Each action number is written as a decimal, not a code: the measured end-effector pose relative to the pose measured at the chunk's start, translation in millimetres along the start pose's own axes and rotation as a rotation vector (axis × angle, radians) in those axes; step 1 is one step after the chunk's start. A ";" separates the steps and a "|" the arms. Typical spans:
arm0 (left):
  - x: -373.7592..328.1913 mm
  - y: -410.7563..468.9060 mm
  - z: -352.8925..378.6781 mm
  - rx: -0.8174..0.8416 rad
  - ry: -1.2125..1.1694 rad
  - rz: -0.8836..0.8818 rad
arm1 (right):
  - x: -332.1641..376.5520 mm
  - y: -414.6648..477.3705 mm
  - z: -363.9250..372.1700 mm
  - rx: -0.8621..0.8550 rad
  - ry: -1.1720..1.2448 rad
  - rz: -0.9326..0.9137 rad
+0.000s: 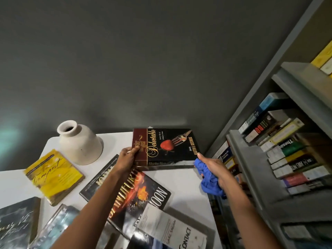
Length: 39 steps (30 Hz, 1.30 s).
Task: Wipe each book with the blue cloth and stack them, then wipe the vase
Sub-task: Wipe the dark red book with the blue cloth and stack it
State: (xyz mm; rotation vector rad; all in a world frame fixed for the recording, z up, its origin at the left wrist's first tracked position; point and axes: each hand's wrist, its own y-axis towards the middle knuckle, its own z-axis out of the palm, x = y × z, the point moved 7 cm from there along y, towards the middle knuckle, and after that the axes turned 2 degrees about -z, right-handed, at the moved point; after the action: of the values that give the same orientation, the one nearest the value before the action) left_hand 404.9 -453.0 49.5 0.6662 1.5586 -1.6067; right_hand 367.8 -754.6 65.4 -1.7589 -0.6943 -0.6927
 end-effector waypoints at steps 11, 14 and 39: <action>7.1 58.0 -5.0 -0.061 0.011 -0.115 | -4.8 75.3 21.1 0.004 -0.101 -0.030; 11.5 65.5 -12.6 -0.107 0.009 -0.094 | -6.4 80.5 23.0 -0.018 -0.150 -0.047; -0.8 44.4 4.1 -0.067 0.820 0.335 | 14.1 58.4 27.5 -0.359 -0.918 -0.382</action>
State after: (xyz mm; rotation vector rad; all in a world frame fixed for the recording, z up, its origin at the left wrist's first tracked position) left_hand 442.3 -454.2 25.2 1.5876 1.9005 -1.0605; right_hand 423.7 -741.7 32.6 -2.3015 -1.6351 -0.2152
